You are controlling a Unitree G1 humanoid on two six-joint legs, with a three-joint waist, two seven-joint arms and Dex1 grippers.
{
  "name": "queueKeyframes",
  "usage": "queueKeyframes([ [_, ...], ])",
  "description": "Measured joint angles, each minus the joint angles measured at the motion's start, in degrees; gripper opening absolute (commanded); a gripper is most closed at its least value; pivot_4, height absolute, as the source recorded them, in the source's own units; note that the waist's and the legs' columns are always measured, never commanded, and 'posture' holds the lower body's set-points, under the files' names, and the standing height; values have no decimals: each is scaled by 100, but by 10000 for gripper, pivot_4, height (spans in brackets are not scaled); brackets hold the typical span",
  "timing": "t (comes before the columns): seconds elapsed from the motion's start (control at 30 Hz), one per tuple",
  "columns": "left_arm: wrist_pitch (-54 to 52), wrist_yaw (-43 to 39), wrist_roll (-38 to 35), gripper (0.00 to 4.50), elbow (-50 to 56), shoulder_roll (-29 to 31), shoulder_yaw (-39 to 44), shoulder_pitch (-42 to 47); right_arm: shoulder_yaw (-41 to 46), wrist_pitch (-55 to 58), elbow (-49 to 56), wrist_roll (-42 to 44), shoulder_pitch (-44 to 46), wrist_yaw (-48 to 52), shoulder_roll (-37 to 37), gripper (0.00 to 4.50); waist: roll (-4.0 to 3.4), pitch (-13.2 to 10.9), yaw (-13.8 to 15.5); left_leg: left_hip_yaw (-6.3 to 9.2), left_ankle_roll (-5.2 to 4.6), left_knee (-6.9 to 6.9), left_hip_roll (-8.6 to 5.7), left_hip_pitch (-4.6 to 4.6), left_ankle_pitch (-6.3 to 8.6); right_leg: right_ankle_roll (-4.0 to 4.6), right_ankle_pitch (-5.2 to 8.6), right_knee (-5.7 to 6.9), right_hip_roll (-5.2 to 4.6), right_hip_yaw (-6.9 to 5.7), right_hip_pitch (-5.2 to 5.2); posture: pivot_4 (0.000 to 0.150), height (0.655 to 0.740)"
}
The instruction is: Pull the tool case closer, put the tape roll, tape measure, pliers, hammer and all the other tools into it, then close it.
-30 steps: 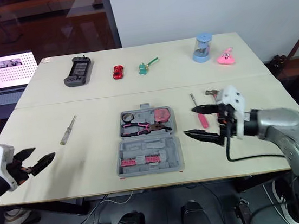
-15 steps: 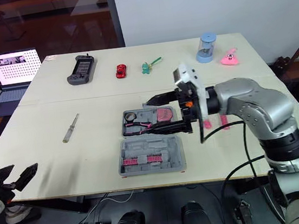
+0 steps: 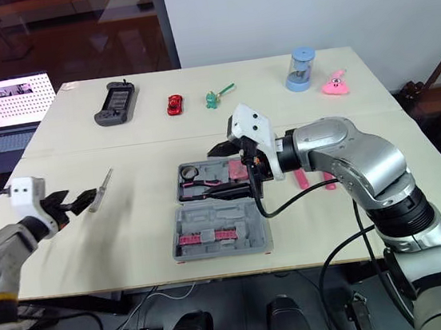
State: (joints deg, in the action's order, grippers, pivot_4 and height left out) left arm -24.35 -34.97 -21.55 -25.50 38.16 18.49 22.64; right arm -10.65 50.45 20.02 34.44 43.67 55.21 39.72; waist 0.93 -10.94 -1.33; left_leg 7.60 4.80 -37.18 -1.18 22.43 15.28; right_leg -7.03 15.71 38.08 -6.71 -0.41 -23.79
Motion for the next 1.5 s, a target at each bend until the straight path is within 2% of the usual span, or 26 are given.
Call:
queueKeyframes([
  [0.13, 746, -94, 482, 44355, -1646, -130, -397, 891, 199, 336, 37, 100, 0, -204, 4, 44093, 2, 0, 19, -1, 0, 0, 0, 2, 0, -1, 0, 2, 0, 0, -1, 1500, 6902],
  [0.3, 1442, -70, 869, 44355, -3139, -335, -616, 1629, 288, 437, 181, 66, -56, -407, 98, 44093, 5, -1, 25, -1, 0, -2, -1, 7, 0, -2, -1, 3, 0, 0, -6, 1500, 6902],
  [0.53, 1889, 143, 1223, 44355, -4162, -431, -701, 2145, 417, 501, 261, 12, -204, -633, 292, 44093, 6, -1, 13, -1, 0, -1, -1, 9, -1, -3, -1, 5, 0, 0, -10, 1500, 6902],
  [0.63, 1904, 172, 1284, 35762, -4313, -433, -699, 2211, 418, 540, 323, 2, -341, -656, 406, 45000, 6, -1, 15, -1, 0, -1, -1, 11, -1, -3, -1, 5, 0, 0, -10, 1500, 6902],
  [0.83, 1998, 156, 1307, 4353, -4358, -432, -687, 2229, 418, 538, 335, -54, -388, -695, 430, 45000, 6, -1, 14, -1, 0, -1, -1, 11, -1, -3, -1, 6, 0, 0, -11, 1500, 6902],
  [0.87, 2042, 147, 1302, 654, -4362, -433, -664, 2240, 417, 534, 330, -64, -387, -697, 429, 45000, 6, -1, 16, -1, 0, -1, -1, 11, -1, -3, -1, 7, 0, 0, -11, 1500, 6902],
  [1.03, 2109, 169, 1329, 54, -4412, -433, -638, 2264, 417, 461, 322, -161, -387, -684, 428, 45000, 6, -1, 16, -1, 0, -2, -1, 11, -1, -3, -1, 7, 0, 0, -11, 1500, 6902],
  [1.13, 2085, -97, 1331, 54, -4302, -442, -642, 2223, 411, 411, 280, -197, -387, -624, 429, 45000, 6, -1, 14, -1, 0, -1, -1, 11, -1, -3, -1, 7, 0, 0, -12, 1500, 6902],
  [1.23, 1863, -526, 1264, 54, -3637, -500, -669, 1881, 405, 400, 237, -231, -387, -576, 429, 45000, 6, -1, 6, -1, 0, -1, -1, 11, -1, -3, -1, 7, 0, 1, -12, 1500, 6902],
  [1.37, 1113, -838, 1037, 54, -1840, -607, -767, 827, 404, 409, 232, -234, -381, -580, 405, 45000, 5, 0, -37, 0, 1, 0, 1, 12, -1, -3, -1, 7, -1, 3, -13, 1500, 6902],
  [1.5, 199, -763, 793, 54, 9, -626, -774, -228, 400, 421, 259, -225, -433, -618, 373, 45000, 3, 0, -75, 0, 0, 0, 0, 10, -1, -3, -1, 7, -2, 5, -11, 1500, 6902],
])
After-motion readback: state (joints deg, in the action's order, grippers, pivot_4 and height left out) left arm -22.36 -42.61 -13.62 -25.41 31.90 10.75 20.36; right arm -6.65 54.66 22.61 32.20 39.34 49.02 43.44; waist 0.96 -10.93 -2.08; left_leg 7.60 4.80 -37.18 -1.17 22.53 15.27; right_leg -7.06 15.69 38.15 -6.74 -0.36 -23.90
